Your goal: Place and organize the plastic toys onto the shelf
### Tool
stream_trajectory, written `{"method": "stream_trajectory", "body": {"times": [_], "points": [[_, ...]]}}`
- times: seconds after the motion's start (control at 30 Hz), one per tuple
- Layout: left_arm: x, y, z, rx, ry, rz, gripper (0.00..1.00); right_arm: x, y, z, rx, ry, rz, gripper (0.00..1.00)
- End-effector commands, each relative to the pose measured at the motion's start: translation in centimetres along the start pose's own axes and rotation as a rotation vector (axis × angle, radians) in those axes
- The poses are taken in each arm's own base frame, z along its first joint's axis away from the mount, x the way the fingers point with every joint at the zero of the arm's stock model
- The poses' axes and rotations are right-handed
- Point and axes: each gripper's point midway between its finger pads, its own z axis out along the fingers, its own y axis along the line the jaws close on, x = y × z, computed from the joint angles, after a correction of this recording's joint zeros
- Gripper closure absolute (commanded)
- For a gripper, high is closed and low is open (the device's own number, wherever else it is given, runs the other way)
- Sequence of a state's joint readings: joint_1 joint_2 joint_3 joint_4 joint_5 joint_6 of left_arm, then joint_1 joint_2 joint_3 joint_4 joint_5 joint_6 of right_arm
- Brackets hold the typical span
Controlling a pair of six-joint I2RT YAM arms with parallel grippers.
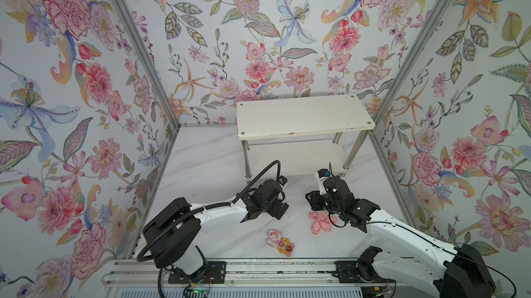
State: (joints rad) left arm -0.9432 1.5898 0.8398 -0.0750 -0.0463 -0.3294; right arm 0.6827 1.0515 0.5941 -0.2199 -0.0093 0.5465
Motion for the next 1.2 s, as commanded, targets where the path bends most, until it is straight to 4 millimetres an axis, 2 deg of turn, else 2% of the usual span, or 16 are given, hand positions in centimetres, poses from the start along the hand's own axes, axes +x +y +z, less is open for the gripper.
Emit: {"method": "stream_trajectory", "body": {"times": [0.0,0.2,0.47,0.57,0.7,0.77,0.83,1.0,1.1,1.17], "points": [[2.5,0.5,1.1,-0.071,0.122,0.031,0.05,0.7,-1.0,0.2,0.039,0.025,-0.025,0.75],[2.9,0.5,2.4,-0.084,0.150,0.000,0.20,0.5,-1.2,-0.3,0.025,0.013,-0.045,0.75],[2.4,0.2,2.7,-0.074,0.133,-0.027,0.40,0.2,-2.2,-0.4,0.025,0.002,-0.025,0.74],[2.3,0.1,2.6,-0.062,0.115,-0.034,0.43,0.1,-2.2,-0.3,0.021,0.004,-0.022,0.74],[2.0,0.0,2.3,-0.043,0.074,-0.040,0.45,-0.1,-1.8,-0.2,0.007,0.008,-0.017,0.74],[1.9,-0.7,2.1,0.020,0.047,-0.036,0.61,-0.3,-1.5,-0.2,-0.004,0.011,-0.012,0.74],[2.0,-0.4,2.0,0.046,0.038,-0.065,0.69,-0.6,-1.2,-0.1,-0.015,0.012,-0.005,0.74],[2.5,0.5,1.7,0.077,0.001,-0.107,0.77,-1.2,-0.6,-0.1,-0.033,0.006,0.017,0.74],[2.0,0.8,0.9,0.085,-0.048,-0.117,0.81,-1.1,0.0,0.2,-0.061,0.015,0.028,0.74],[0.7,0.8,-0.4,0.109,-0.124,-0.126,0.82,-1.0,1.0,0.4,-0.112,0.022,0.022,0.73]]}}
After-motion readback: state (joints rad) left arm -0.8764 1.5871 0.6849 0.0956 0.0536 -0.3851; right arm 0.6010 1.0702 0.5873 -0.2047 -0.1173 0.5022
